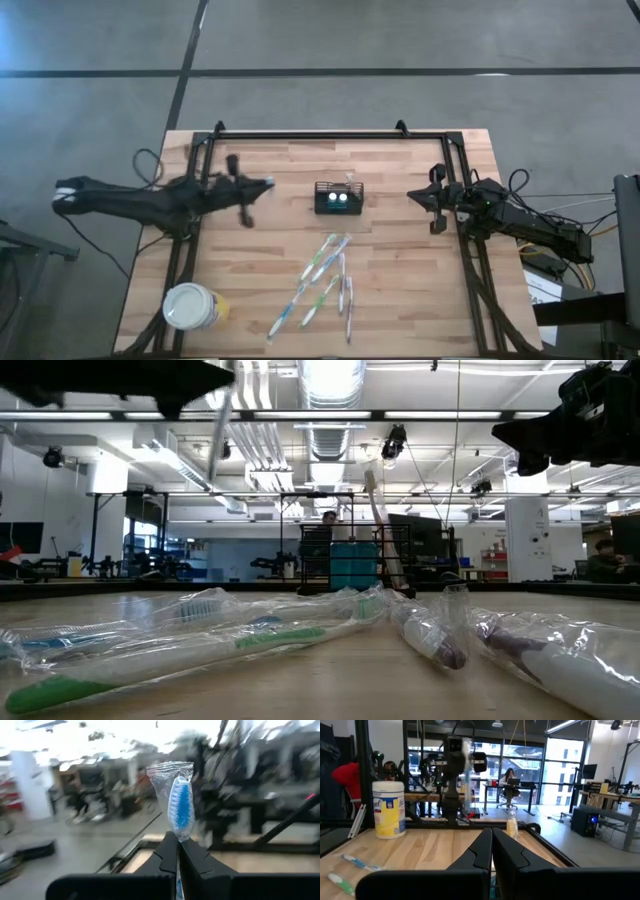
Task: Pick & Place toothbrushing station
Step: Put the top left blue toothbrush into the wire organizer
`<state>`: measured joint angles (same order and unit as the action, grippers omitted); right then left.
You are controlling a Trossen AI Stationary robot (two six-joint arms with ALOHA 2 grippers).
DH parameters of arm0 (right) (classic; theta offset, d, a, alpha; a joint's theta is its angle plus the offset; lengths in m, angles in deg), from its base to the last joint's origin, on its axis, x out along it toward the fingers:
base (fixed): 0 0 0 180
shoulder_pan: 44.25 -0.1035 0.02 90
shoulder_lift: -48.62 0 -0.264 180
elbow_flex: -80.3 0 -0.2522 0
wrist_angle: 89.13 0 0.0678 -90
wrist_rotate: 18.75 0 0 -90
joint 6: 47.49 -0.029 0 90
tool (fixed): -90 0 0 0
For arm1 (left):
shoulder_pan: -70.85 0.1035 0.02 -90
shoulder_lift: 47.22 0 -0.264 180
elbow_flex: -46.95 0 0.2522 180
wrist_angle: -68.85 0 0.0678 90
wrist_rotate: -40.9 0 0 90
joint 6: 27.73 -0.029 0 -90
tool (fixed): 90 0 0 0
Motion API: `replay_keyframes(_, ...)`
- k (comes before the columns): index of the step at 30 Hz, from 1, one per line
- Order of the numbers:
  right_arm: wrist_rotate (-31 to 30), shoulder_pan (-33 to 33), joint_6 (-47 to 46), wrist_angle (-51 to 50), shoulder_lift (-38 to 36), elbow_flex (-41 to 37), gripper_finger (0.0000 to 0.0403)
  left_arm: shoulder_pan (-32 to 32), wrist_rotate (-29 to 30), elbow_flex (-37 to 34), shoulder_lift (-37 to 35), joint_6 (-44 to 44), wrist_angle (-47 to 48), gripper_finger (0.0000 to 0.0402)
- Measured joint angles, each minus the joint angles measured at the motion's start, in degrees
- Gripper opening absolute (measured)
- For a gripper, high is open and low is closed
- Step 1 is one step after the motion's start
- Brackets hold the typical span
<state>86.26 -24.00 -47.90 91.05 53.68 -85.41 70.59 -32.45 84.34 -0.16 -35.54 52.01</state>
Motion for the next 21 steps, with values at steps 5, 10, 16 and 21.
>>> replay_keyframes(5,-0.02,0.02,0.14,-0.19,0.00,0.00,0.0008,4.15,-3.58,7.46,13.47,-0.08,-3.67,0.0001)
replay_keyframes(10,0.00,0.00,0.16,-0.37,0.26,0.00,0.0008,9.82,-17.75,14.92,25.22,1.00,-12.67,0.0001)
replay_keyframes(16,0.00,0.01,0.20,-0.49,0.33,0.00,0.0008,15.58,-24.23,22.77,36.37,4.93,-14.97,0.0002)
replay_keyframes(21,0.00,0.00,0.34,-1.60,0.33,0.00,0.0008,17.59,-29.95,25.37,43.07,7.91,-16.61,0.0001)
